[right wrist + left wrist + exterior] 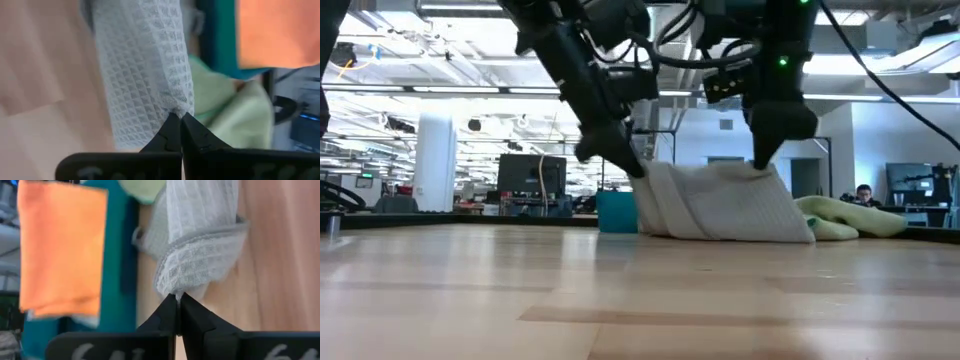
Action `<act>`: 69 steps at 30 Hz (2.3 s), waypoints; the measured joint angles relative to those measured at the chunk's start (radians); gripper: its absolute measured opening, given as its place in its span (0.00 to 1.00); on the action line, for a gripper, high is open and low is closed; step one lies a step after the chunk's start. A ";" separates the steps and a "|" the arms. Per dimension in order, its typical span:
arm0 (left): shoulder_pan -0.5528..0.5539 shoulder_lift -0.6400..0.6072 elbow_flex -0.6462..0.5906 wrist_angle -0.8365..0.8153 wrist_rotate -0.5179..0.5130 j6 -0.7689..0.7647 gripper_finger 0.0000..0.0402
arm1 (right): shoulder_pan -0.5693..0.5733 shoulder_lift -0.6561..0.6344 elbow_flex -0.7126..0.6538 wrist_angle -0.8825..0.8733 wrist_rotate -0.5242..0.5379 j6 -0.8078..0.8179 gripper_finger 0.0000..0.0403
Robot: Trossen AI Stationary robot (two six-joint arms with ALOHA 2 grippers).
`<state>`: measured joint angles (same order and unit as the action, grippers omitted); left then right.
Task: Fold microfiber towels
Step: Put the folded gray microfiber cloth into the blue bin
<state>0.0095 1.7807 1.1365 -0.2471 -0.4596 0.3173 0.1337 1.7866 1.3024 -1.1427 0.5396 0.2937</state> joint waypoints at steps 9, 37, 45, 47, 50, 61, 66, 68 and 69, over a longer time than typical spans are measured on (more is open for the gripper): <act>0.072 -0.123 0.000 -0.041 0.000 -0.010 0.00 | -0.081 -0.001 0.112 -0.117 0.147 -0.081 0.02; 0.375 -0.150 0.001 0.128 -0.048 0.014 0.00 | -0.471 0.001 0.149 0.357 0.242 -0.565 0.02; 0.428 -0.142 0.001 0.142 -0.038 0.020 0.00 | -0.521 0.002 0.149 0.451 0.158 -0.613 0.02; 0.440 -0.142 0.000 0.142 -0.027 0.020 0.00 | -0.539 0.002 0.149 0.475 0.102 -0.617 0.02; 0.454 -0.142 0.000 0.143 -0.015 0.020 0.00 | -0.557 0.002 0.149 0.495 0.063 -0.617 0.02; 0.493 -0.142 0.000 0.132 0.131 -0.046 0.00 | -0.600 0.002 0.149 0.482 -0.035 -0.584 0.02; 0.485 -0.142 0.000 0.087 0.212 -0.083 0.00 | -0.592 0.002 0.149 0.446 -0.040 -0.601 0.02; 0.485 -0.142 0.000 0.057 0.293 -0.110 0.00 | -0.593 0.002 0.149 0.446 -0.041 -0.601 0.03; 0.485 -0.142 0.000 0.046 0.320 -0.118 0.00 | -0.593 0.002 0.149 0.446 -0.041 -0.601 0.03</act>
<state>0.4940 1.6382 1.1370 -0.2013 -0.1401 0.1994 -0.4589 1.7889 1.4509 -0.6972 0.4988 -0.3069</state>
